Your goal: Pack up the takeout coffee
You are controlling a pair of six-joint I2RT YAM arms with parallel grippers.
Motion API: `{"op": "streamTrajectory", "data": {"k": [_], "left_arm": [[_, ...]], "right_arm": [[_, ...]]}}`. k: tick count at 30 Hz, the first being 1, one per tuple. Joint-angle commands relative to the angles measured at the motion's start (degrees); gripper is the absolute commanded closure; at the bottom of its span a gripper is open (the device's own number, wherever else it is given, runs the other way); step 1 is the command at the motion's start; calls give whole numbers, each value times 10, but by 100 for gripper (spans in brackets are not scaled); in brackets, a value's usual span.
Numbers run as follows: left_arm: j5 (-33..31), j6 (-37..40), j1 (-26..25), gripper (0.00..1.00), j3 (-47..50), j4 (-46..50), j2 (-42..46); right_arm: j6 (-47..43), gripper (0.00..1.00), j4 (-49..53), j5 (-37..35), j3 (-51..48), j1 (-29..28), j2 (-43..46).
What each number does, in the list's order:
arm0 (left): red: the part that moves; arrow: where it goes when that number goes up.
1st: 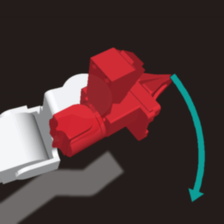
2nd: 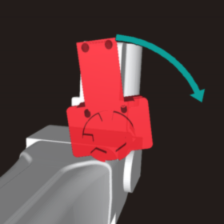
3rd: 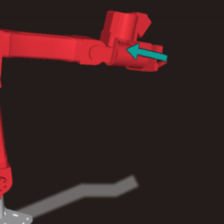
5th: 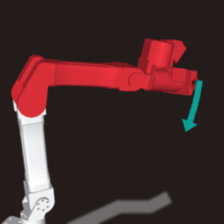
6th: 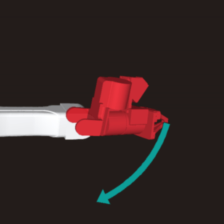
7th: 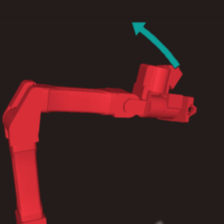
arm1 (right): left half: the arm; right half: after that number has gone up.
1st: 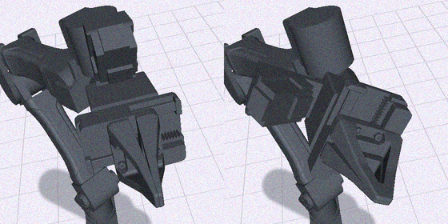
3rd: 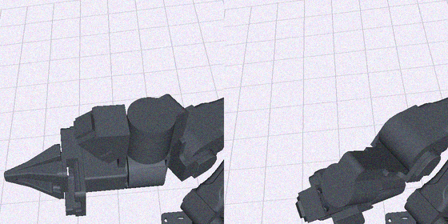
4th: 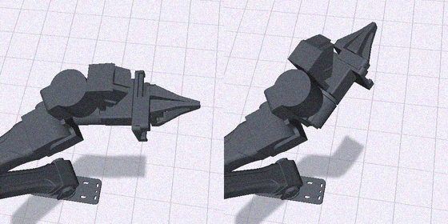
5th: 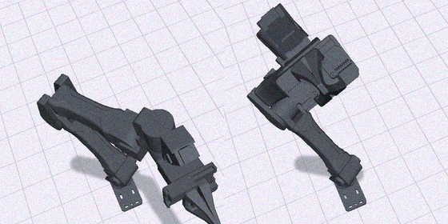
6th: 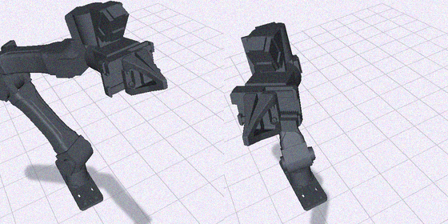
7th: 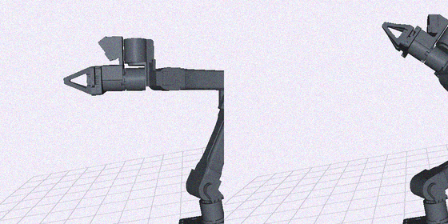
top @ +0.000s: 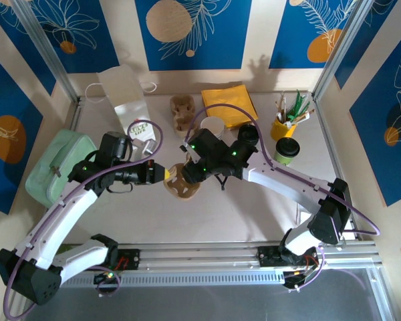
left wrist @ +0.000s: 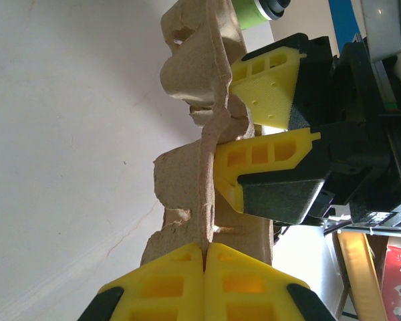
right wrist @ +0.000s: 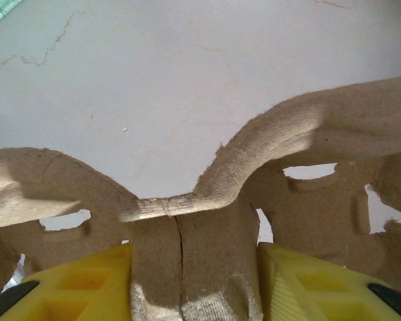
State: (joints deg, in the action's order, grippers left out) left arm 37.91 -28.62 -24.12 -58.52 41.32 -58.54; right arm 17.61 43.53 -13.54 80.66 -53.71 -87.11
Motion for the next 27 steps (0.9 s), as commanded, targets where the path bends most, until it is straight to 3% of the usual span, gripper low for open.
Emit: {"op": "streamTrajectory", "data": {"k": [1,3,7,8,11,14,18,22,24,27], "left_arm": [[10,-3,6,95,5,-10,13],[9,-4,6,93,4,-11,13],[-3,-3,6,58,-3,-8,14],[-16,0,6,53,-10,0,13],[-75,13,10,50,-48,37,8],[-160,17,22,38,-101,75,-3],[-319,9,53,35,-191,139,-47],[-471,27,73,35,-255,139,-100],[-520,46,88,35,-281,125,-132],[-543,62,114,35,-314,102,-179]], "right_arm": [[4,56,9,-3,-4,5,19],[4,56,10,-1,-5,6,21],[4,57,15,0,-5,6,20],[4,57,17,-3,-5,6,19],[6,58,25,-9,-7,7,19],[10,58,32,-10,-10,11,19],[17,58,42,-9,-15,16,20],[20,58,42,-8,-25,18,26],[21,58,43,-10,-31,18,30],[24,58,45,-10,-39,19,37]]}}
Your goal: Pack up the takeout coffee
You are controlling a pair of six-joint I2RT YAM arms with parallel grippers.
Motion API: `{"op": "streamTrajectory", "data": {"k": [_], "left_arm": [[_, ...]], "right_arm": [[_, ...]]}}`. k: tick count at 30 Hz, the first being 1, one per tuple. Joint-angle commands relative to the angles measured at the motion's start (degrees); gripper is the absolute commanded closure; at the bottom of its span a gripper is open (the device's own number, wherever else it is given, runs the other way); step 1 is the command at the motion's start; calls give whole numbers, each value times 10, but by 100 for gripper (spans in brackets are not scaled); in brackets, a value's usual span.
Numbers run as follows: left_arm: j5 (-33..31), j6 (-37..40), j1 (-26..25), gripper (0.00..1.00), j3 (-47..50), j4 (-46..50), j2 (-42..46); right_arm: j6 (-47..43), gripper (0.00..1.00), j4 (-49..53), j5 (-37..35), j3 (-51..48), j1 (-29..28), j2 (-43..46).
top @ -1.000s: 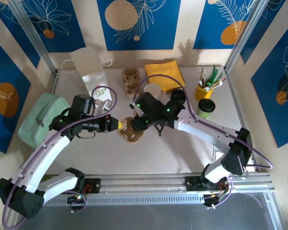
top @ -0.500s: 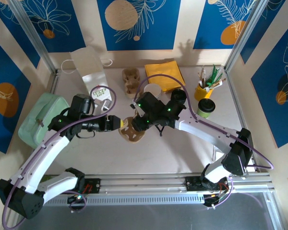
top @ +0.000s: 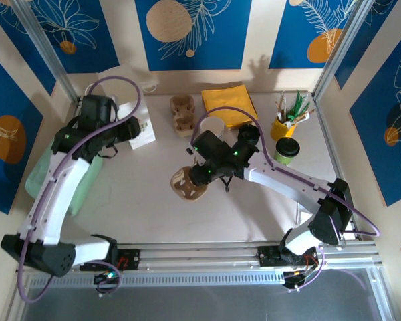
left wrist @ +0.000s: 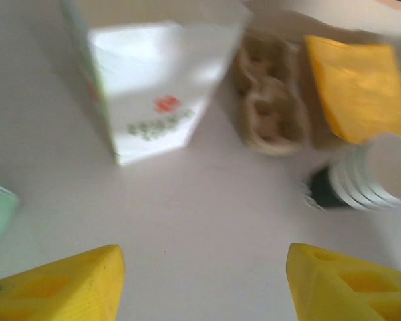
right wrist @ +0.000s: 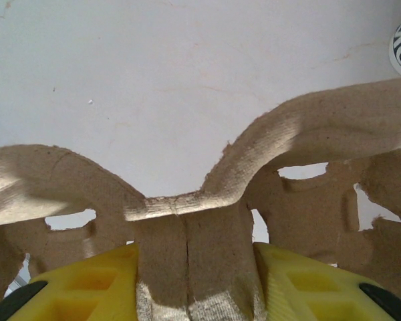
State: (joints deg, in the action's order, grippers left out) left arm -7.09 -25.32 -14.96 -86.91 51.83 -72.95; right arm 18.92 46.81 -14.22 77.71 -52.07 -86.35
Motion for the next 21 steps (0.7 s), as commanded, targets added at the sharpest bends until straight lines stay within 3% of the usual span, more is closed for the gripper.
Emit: {"op": "streamTrajectory", "data": {"k": [1,7,10,16,21], "left_arm": [[-94,30,30,35,-41,-8,-50],[-78,24,74,34,-118,-25,-149],[-103,10,84,39,-170,-13,-205],[-73,-14,104,50,-270,22,-302],[-121,-21,111,54,-354,67,-372]], "right_arm": [[13,58,13,-4,-12,4,32],[16,58,16,-1,-22,11,47],[12,58,15,2,-29,15,51],[18,58,25,2,-28,25,47],[18,58,32,4,-27,28,54]]}}
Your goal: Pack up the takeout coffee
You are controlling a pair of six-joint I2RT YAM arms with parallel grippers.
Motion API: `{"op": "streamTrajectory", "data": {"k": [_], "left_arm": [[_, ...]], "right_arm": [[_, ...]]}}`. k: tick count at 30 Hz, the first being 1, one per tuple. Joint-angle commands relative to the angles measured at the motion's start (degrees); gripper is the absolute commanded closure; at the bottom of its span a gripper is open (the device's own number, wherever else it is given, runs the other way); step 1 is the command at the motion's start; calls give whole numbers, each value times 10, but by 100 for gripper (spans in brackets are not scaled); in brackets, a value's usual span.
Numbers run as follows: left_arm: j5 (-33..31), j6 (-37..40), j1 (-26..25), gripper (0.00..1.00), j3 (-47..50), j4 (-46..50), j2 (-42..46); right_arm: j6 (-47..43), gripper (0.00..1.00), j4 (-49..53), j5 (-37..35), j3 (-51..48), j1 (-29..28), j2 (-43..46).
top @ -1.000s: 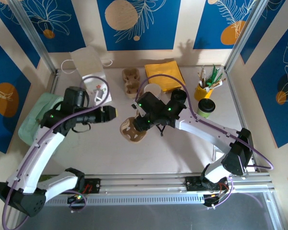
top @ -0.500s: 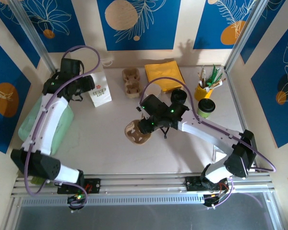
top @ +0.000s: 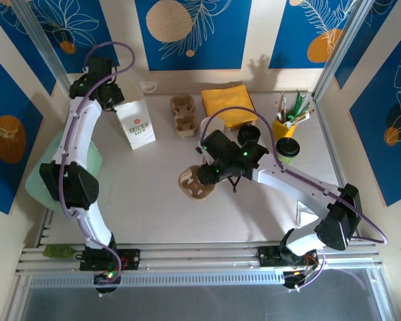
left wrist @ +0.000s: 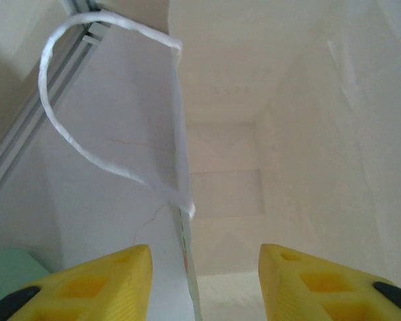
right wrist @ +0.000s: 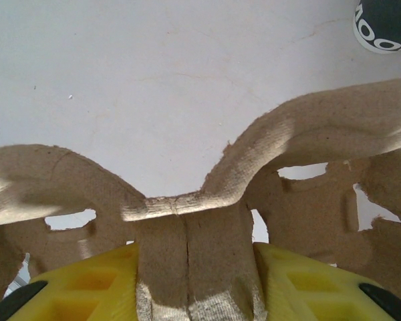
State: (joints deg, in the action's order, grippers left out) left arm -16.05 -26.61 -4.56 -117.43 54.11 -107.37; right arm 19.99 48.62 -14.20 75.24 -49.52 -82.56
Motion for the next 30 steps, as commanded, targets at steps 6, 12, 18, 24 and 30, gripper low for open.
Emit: {"op": "streamTrajectory", "data": {"k": [6,12,18,24,30], "left_arm": [[-34,-5,16,60,-126,86,-84],[-25,0,23,70,-160,97,-109],[22,5,26,86,-153,88,-109],[52,-7,25,98,-129,70,-75],[88,-10,24,100,-81,64,-15]], "right_arm": [[8,58,14,3,-11,5,32],[8,58,18,5,-10,7,35],[12,58,16,3,-12,7,39],[15,58,20,-2,-12,7,45],[15,58,24,-4,-14,8,53]]}}
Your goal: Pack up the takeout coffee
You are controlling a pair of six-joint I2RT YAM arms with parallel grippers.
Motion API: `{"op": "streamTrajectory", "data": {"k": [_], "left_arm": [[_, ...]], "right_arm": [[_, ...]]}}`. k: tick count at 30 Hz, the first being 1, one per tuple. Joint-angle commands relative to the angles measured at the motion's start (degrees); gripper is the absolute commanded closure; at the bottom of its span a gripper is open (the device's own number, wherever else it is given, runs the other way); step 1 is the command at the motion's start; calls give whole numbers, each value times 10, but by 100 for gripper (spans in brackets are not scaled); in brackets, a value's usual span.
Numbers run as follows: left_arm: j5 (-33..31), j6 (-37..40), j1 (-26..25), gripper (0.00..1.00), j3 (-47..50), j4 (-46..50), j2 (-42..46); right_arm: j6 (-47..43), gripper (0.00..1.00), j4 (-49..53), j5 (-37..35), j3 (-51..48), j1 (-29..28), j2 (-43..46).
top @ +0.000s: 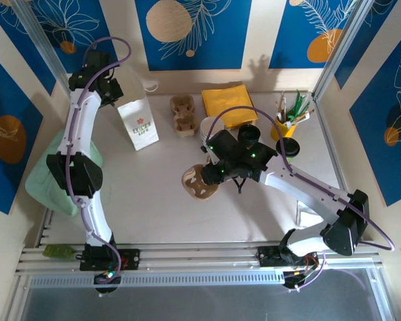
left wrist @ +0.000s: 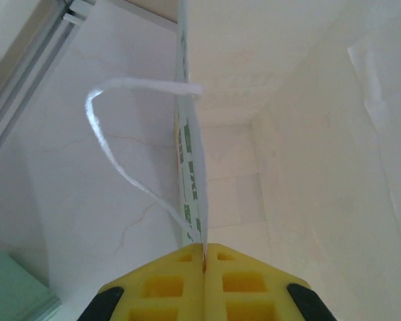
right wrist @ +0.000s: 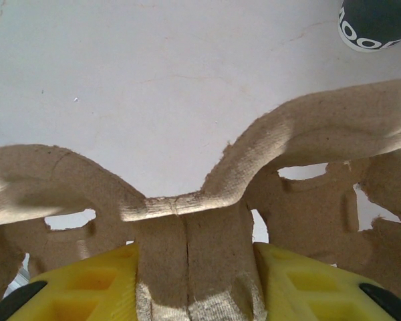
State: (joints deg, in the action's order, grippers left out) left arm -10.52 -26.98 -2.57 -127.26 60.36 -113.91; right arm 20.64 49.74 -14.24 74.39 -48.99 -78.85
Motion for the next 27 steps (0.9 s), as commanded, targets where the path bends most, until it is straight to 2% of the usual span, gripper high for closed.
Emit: {"op": "streamTrajectory", "data": {"k": [1,15,23,27], "left_arm": [[42,-7,4,100,32,0,62],[164,-50,-1,100,265,-35,285],[217,-90,-29,100,394,-59,412],[259,-108,-47,100,425,-51,439]], "right_arm": [[9,58,13,-4,-5,4,17],[13,58,20,2,-3,10,28],[8,58,30,-9,3,13,42],[8,58,29,-3,6,16,59]]}}
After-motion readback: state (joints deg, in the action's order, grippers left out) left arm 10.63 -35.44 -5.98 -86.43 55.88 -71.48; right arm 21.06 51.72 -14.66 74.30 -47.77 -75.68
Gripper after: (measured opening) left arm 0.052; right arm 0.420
